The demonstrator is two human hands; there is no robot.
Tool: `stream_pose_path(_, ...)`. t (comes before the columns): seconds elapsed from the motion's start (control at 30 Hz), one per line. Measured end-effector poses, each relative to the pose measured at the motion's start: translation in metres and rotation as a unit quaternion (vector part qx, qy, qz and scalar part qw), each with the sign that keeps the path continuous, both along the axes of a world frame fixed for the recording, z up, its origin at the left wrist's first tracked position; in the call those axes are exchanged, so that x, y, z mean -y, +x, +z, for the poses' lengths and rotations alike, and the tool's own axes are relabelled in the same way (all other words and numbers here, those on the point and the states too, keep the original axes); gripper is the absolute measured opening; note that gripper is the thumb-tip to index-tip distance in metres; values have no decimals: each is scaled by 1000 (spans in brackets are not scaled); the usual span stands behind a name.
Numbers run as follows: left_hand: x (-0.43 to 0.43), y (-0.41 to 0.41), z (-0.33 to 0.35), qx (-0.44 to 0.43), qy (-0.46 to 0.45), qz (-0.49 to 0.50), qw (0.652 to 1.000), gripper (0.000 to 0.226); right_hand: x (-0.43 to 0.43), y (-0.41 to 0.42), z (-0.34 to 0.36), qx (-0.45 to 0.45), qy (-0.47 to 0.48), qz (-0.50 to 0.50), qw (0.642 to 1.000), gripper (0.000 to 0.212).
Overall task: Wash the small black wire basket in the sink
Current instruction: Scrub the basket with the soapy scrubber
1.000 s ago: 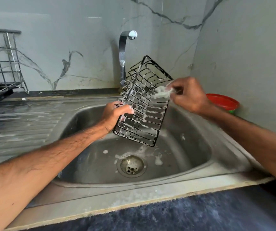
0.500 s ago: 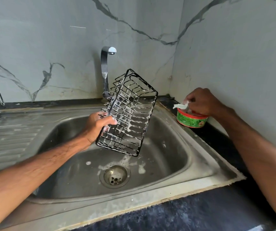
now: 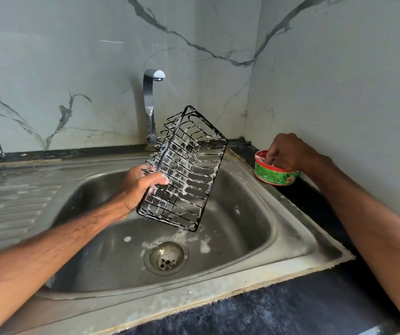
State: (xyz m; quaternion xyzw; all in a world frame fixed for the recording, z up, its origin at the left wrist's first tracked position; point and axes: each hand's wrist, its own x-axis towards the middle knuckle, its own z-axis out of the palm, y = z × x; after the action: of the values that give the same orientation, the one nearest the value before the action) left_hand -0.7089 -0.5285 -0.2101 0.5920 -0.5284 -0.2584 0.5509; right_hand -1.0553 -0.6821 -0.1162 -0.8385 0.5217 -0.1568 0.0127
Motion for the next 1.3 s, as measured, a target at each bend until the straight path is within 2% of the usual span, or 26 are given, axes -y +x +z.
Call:
stream_pose_path(0.07,0,0,-1,5,3,4,1000,77,-1,-2,2,10,2,-8,1000,19)
stream_pose_path(0.23,-2,-3,0,4,8,-2,1000,69,-6,-2,10,153,-55,24,986,23)
stream_pose_path(0.33,-2,-2,-1,11,11,-1,1000,77,-8,5,6,101,-1,47,994,27)
stream_pose_path(0.4,-2,0,-2,16,11,-2,1000,83,-7,9,2,28,32,34,999,28)
stream_pose_path(0.47,-3,1,-2,15,10,0,1000,84,-6,9,3,3,47,20,999,30)
stream_pose_path(0.57,-7,-2,2,1,13,-6,1000,76,-10,5,7,74,17,18,997,24)
stream_pose_path(0.67,-8,-5,5,-12,19,-13,1000,61,-21,9,15,155,-81,38,984,22)
stream_pose_path(0.77,-6,-3,3,9,9,-14,1000,77,-41,29,21,251,-115,85,957,21)
stream_pose_path(0.83,-3,0,0,27,3,-15,1000,84,-56,50,20,267,-94,143,948,18)
stream_pose_path(0.9,-4,1,0,24,0,-23,999,80,-69,72,15,254,-63,178,949,15)
stream_pose_path(0.97,-4,1,1,9,4,-24,1000,72,-74,88,7,254,-30,176,950,16)
stream_pose_path(1.07,-5,3,-1,34,7,-21,999,66,-72,102,-4,287,50,153,944,19)
stream_pose_path(1.13,-7,3,-2,74,6,-21,997,67,-73,107,-7,375,162,147,901,19)
stream_pose_path(1.17,-9,1,-1,103,6,-26,994,67,-74,108,-7,439,222,148,858,20)
stream_pose_path(1.23,-13,-5,1,172,11,-39,984,68,-79,109,-4,560,324,154,747,28)
stream_pose_path(1.3,-14,-7,0,227,11,-33,973,73,-83,108,-3,629,382,156,658,34)
